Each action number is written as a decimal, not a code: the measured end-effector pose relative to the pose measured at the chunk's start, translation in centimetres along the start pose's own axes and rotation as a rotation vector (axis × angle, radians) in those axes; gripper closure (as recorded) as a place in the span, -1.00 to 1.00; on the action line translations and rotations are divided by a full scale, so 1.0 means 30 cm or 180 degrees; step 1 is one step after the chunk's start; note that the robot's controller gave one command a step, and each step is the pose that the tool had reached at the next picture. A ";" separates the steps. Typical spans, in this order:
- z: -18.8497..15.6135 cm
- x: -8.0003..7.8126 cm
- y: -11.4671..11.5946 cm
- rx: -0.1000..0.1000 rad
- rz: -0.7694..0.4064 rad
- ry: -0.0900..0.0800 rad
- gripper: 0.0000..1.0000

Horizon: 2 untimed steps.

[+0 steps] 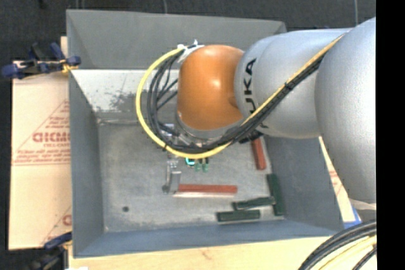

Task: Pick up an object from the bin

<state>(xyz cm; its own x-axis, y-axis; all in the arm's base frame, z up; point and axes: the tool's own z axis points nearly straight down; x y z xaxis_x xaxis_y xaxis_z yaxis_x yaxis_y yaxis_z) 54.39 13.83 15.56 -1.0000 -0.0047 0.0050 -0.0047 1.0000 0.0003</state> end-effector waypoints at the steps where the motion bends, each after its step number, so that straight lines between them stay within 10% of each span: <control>1: -0.015 -0.007 -0.002 -0.0004 0.0012 -0.0024 -1.00; 2: 0.034 0.005 -0.043 -0.0007 -0.0200 -0.0043 -1.00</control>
Offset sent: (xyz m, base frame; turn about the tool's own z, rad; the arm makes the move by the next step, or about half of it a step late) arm -0.0133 -0.0494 -0.0496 -0.1867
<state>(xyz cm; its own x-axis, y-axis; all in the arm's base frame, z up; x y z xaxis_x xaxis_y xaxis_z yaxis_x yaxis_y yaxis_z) 54.23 12.54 14.55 -0.9977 -0.0674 -0.0087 -0.0675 0.9977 0.0025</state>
